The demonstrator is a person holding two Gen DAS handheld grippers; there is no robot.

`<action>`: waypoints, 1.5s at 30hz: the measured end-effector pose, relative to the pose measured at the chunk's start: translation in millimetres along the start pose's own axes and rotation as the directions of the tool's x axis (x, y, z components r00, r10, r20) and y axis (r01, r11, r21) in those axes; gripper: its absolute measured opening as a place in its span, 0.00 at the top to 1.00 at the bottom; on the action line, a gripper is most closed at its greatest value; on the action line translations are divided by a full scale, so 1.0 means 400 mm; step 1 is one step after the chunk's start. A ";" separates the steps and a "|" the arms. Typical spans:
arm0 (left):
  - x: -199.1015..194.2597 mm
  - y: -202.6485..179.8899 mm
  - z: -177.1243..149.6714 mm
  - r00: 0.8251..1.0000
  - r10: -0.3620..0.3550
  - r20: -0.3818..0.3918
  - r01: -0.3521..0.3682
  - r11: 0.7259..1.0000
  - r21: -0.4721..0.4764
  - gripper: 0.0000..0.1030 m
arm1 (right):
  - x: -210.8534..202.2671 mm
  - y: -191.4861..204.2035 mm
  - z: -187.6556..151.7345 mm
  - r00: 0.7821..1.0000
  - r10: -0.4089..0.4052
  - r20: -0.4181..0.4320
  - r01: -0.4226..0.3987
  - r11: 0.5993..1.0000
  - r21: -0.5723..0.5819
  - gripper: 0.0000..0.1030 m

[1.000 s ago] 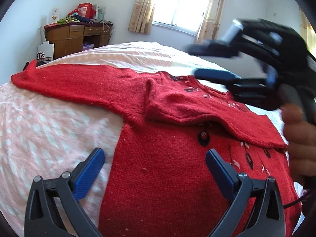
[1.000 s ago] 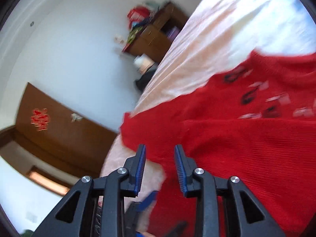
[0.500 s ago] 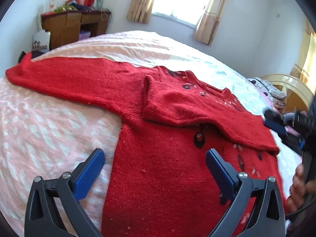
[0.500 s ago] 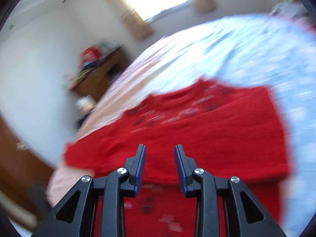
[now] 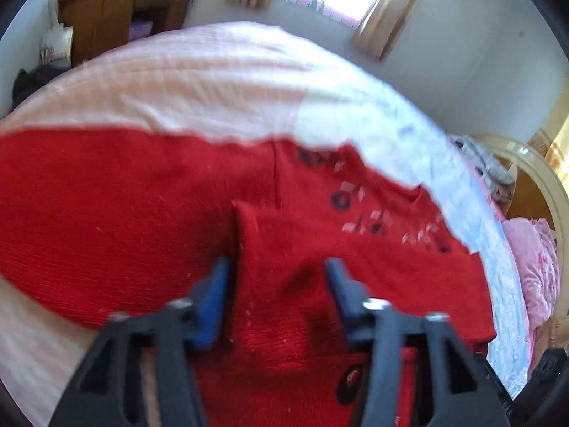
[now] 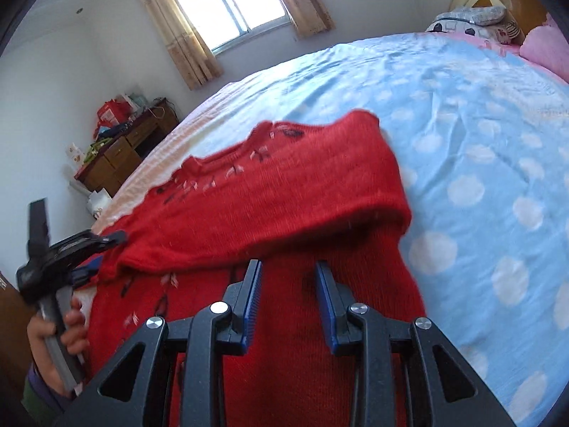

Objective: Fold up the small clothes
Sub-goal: 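Grasp the other sleeve cuff with the left gripper, then lift the sleeve and fold it across the sweater body, then release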

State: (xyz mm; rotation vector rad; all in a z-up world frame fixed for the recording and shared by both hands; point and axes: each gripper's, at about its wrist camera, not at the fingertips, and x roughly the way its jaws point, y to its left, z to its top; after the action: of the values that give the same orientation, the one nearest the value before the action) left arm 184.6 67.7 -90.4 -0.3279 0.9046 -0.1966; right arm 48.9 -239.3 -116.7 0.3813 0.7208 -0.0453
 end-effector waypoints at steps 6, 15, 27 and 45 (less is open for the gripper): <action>-0.029 -0.023 -0.005 0.999 -0.029 0.044 0.025 0.996 0.085 0.90 | -0.049 0.009 0.022 0.998 -0.005 0.055 0.007 0.999 -0.031 0.70; -0.038 0.025 0.065 0.991 0.043 0.126 -0.054 0.995 0.085 0.90 | -0.127 -0.037 0.081 0.982 -0.096 0.161 0.098 0.995 0.000 0.70; -0.015 0.032 0.050 0.988 0.138 0.063 -0.144 0.984 0.106 0.21 | 0.082 0.026 0.134 0.997 -0.074 -0.013 0.073 0.993 -0.096 0.71; -0.351 0.590 0.074 0.867 0.455 0.200 -0.353 0.847 -0.396 0.04 | 0.091 0.002 0.114 0.997 -0.074 -0.016 0.073 0.993 -0.089 0.58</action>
State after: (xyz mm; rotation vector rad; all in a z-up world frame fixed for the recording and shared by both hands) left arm 130.1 336.3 -55.0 -0.4693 0.6950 0.4093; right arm 105.5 -251.7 -108.9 0.2704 0.7534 -0.0790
